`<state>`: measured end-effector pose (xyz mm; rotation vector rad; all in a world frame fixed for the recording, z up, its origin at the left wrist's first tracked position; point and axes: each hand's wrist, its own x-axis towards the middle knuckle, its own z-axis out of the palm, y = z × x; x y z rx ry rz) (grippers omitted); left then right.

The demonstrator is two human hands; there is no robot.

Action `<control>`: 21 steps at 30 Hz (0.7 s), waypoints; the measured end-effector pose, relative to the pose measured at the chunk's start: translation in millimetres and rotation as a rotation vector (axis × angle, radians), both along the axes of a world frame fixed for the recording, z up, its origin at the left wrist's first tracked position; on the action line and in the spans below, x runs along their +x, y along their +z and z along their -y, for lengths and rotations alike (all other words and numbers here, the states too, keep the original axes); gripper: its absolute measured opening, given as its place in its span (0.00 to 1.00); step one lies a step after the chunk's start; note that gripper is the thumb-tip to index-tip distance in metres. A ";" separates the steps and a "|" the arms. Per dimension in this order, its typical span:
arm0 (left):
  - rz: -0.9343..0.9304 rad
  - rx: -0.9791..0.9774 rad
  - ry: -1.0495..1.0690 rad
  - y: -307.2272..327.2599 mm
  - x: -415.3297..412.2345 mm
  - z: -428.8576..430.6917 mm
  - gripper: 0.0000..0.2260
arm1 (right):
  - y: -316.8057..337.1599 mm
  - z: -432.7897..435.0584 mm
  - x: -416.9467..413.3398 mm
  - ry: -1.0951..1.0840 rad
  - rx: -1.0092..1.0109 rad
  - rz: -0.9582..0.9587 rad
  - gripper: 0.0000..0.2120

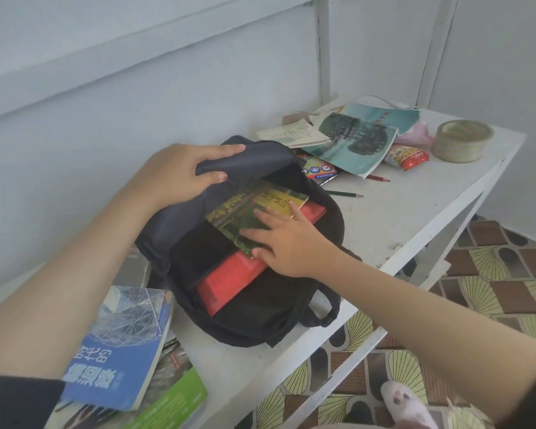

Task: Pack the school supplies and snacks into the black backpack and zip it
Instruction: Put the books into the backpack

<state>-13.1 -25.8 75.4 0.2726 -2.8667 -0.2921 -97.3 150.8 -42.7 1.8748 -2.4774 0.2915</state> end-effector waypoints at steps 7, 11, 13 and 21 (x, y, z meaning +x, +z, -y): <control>-0.016 -0.087 -0.036 3.0 3.2 -0.4 0.21 | -7.6 34.5 -6.3 -0.047 0.285 0.013 0.25; -0.011 -0.144 -0.036 2.9 3.4 0.3 0.22 | -6.1 59.9 -11.3 -0.085 0.314 0.021 0.26; -0.016 -0.147 -0.031 3.4 5.3 0.1 0.23 | -3.1 70.5 -14.3 -0.090 0.325 0.016 0.27; -0.013 -0.113 0.022 1.2 7.5 0.5 0.22 | -3.7 50.8 -1.4 -0.091 0.137 0.038 0.26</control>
